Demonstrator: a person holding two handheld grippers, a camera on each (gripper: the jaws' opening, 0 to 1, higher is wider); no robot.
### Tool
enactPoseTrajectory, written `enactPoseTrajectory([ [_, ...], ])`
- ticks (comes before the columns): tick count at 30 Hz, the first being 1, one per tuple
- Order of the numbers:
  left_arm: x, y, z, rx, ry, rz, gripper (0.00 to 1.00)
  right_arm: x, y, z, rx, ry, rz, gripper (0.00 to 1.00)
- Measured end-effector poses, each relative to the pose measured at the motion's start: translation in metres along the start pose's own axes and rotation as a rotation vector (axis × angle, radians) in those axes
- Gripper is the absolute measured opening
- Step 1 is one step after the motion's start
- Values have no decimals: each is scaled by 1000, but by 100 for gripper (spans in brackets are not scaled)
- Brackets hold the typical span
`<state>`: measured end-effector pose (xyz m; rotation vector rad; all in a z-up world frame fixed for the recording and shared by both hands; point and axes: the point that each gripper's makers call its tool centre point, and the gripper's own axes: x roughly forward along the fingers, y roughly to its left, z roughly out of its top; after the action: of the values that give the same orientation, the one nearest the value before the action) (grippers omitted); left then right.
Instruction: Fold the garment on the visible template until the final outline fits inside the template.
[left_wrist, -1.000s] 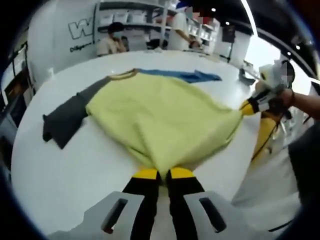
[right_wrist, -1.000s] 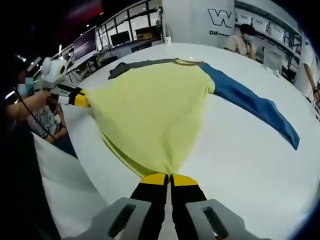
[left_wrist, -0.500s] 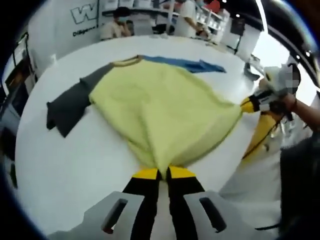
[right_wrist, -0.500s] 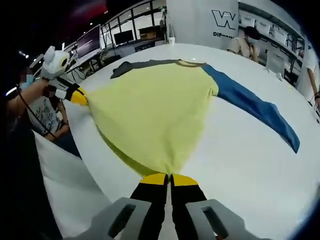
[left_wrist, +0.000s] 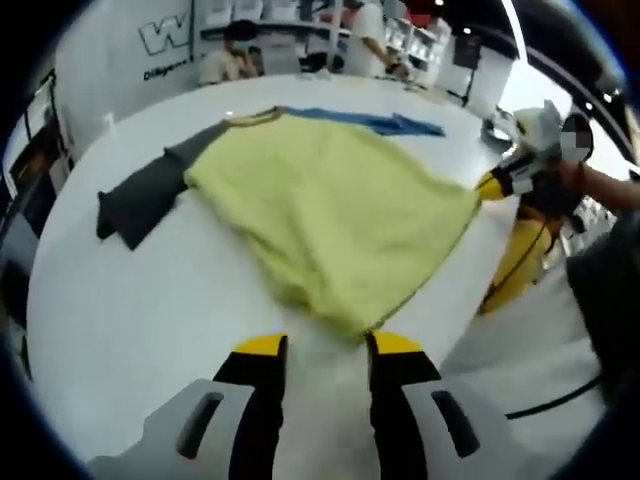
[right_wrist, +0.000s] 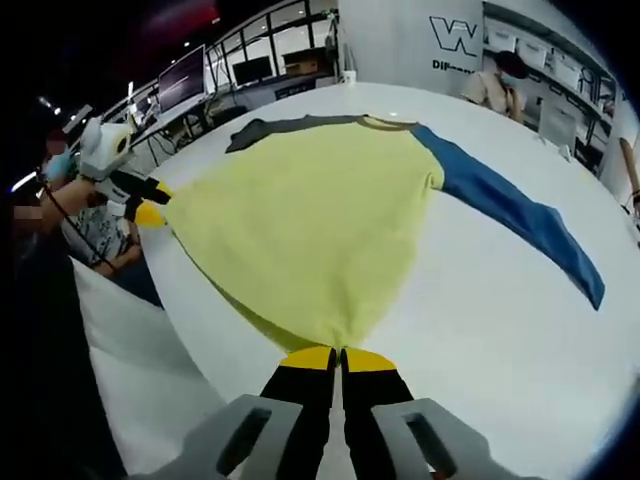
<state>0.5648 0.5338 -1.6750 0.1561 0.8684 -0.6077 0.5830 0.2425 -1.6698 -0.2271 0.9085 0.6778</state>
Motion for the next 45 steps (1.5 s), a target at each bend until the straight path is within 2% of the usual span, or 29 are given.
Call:
enactPoseTrajectory([
  [4,10,1,1,19,-37,10,29,1,0,0,-13,11,-1,0],
  [9,16,4,7,48,-80,44,22,1,-1,0,-11,10,-3,0],
  [11,17,3,10,50,-102,52,15,2,-2,-1,-9,8,-4,0],
  [13,17,4,10,36,-109,53,3,2,-1,-1,-7,7,-3,0],
  [15,16,3,12,33,-117,55,0,2,-1,-1,-9,7,-3,0],
  [20,4,-2,16,24,-100,42,0,1,0,0,-14,5,0,0],
  [24,-8,0,17,64,-39,70,0,0,-1,0,-25,2,2,0],
  [30,-19,-3,26,79,-36,69,0,-3,-1,2,-33,-3,3,0],
  [34,-13,-4,20,80,-57,64,0,-1,-1,1,-34,-5,4,0],
  [36,-11,1,23,89,-108,84,0,-2,0,1,-33,-6,4,0],
  [37,-7,-2,19,18,-112,56,0,-3,0,2,-32,-6,3,0],
  [38,-5,-1,20,7,-134,54,0,-3,-1,2,-33,-6,2,0],
  [40,-5,-1,18,3,-128,63,0,-3,-1,2,-32,-7,3,0],
  [43,-7,1,19,32,-136,82,5,-3,-1,1,-27,-7,2,0],
  [45,-8,3,21,31,-158,84,14,-3,-1,1,-29,-4,3,0],
])
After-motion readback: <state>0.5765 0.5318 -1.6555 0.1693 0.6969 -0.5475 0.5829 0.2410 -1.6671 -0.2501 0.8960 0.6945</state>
